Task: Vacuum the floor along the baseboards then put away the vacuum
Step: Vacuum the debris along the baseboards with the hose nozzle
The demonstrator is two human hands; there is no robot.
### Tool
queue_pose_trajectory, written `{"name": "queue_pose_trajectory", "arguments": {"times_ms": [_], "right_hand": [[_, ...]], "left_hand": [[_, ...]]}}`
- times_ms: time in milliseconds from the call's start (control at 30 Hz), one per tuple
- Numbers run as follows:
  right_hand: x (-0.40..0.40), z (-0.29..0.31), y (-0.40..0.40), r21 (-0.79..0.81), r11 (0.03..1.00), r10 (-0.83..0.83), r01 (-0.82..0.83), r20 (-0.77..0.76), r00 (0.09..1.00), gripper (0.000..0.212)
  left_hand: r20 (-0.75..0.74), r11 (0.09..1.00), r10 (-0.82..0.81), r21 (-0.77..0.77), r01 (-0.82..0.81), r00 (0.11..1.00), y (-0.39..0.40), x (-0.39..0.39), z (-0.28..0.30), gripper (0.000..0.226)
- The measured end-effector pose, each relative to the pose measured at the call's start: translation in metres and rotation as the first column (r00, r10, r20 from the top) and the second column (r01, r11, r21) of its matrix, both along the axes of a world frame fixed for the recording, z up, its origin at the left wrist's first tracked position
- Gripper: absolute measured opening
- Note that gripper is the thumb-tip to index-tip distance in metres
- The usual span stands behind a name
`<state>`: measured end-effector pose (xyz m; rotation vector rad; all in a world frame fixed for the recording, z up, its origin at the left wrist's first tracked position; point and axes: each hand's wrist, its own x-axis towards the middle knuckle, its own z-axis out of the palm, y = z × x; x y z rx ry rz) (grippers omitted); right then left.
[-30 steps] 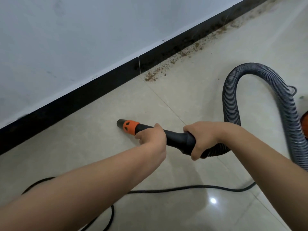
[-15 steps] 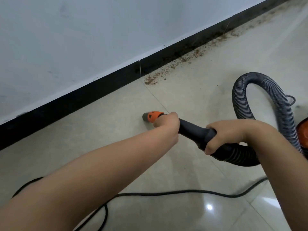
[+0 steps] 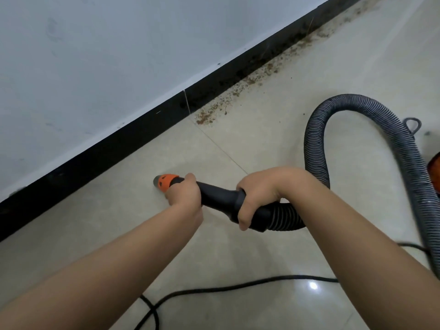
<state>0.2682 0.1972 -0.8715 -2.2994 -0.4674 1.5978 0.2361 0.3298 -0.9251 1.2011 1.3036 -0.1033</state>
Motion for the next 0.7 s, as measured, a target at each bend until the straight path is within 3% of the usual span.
{"name": "queue_pose_trajectory", "arguments": {"times_ms": [200,333,433,500,600,700], "right_hand": [[0.01,0.0,0.003,-0.025,1.0,-0.006,0.007,0.03,1.0,0.044],[0.018,-0.001,-0.006,-0.044,0.996,-0.071,0.077,0.127,0.989,0.04],[0.023,-0.003,0.001,-0.009,0.991,-0.128,0.133,0.229,0.965,0.034],[0.026,-0.005,0.004,0.017,0.986,-0.166,0.168,0.269,0.949,0.033],[0.024,-0.006,-0.001,0.016,0.986,-0.164,0.166,0.27,0.949,0.036],[0.019,-0.008,-0.016,-0.019,0.992,-0.117,0.126,0.247,0.962,0.039]], "left_hand": [[0.046,0.996,-0.044,-0.073,0.047,0.998,0.001,0.009,0.011,0.044],[0.067,0.949,-0.254,-0.178,0.262,0.965,-0.013,0.024,0.021,0.044],[0.012,0.888,-0.459,-0.014,0.459,0.888,-0.034,0.031,0.023,0.053],[0.01,0.895,-0.445,0.043,0.444,0.896,-0.041,0.037,0.019,0.062],[0.115,0.932,-0.343,-0.079,0.353,0.932,-0.031,0.048,0.015,0.056],[0.114,0.933,-0.325,-0.127,0.338,0.939,-0.024,0.055,0.007,0.051]]}}
